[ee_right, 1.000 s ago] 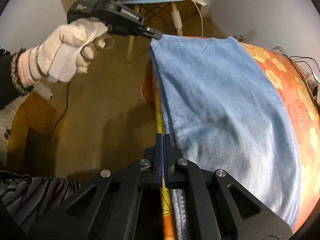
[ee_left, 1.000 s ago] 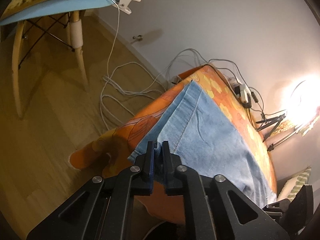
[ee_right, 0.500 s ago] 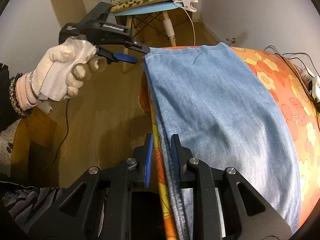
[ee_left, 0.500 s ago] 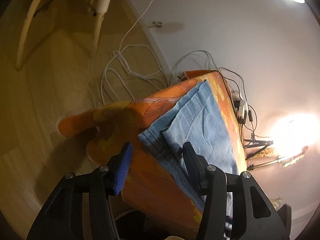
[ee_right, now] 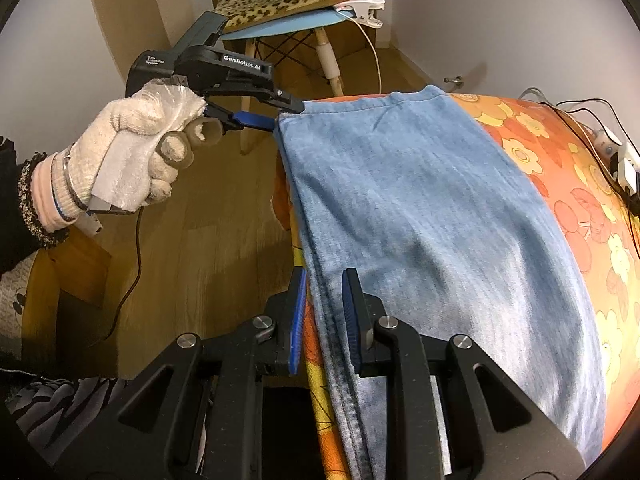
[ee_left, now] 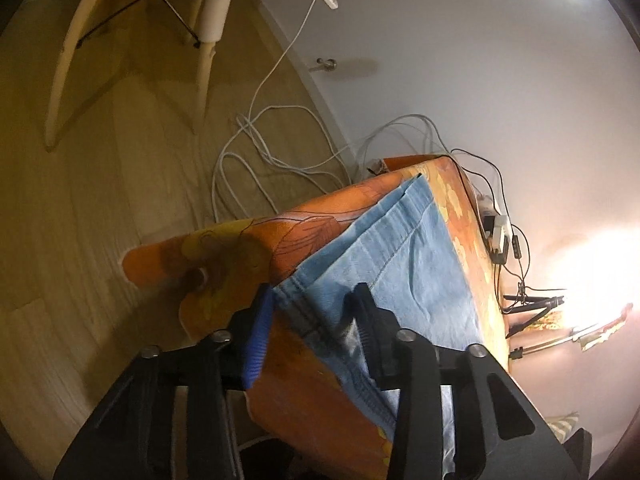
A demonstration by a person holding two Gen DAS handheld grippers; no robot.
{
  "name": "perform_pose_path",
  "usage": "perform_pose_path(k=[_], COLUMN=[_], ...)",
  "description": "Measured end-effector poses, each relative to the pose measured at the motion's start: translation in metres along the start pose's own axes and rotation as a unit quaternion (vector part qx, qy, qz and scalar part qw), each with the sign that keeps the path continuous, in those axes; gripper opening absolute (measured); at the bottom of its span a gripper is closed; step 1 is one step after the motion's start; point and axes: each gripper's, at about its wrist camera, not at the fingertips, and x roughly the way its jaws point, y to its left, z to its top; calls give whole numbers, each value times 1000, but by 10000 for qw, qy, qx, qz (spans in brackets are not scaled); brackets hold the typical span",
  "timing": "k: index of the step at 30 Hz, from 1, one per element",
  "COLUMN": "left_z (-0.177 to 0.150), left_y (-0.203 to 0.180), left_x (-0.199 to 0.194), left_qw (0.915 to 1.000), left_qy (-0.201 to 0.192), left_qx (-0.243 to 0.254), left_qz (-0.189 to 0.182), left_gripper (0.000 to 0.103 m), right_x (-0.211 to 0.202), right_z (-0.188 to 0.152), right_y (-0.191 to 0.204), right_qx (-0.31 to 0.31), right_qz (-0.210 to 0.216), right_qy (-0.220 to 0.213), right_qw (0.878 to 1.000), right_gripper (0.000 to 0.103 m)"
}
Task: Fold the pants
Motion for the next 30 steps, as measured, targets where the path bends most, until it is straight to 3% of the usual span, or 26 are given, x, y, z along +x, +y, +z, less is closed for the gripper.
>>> perform_pose_path(k=[3,5,10,15,18,19,26,30], left_z=[0,0,-5,-21,-34,-37,-46,-47], left_y=[-5,-7,-32,-60,-73,-75,-79,-80], left_x=[-4,-7,-14,-15,-13,-12,-6,-9], left_qw=[9998,9994,9949,9837,9737,9715,9650,9621], left_qy=[-129,-225,-454,-442,-409,-386,-358,-387], left_qx=[121,184,881,1739,2242,2337,2593,2690], left_qz=[113,175,175,-64,-69,-85,-179,-225], left_gripper=[21,19,8,7,7,7,7,7], right_x=[-2,-3,-7,-8,-9,-9,26,65], right_z=[-2,-3,-1,12,31,40,106,135], right_y=[-4,-8,-19,-34,-44,-49,-76,-78], right_qx=[57,130,367,708,933,1063,1950,2234], right_qz=[-32,-24,75,234,380,513,1262,1377], right_qy=[-32,-58,-136,-241,-382,-424,-362,-73], right_qw=[10000,9999,9992,9969,9942,9921,9720,9649], right_gripper=[19,19,19,22,46,50,52,52])
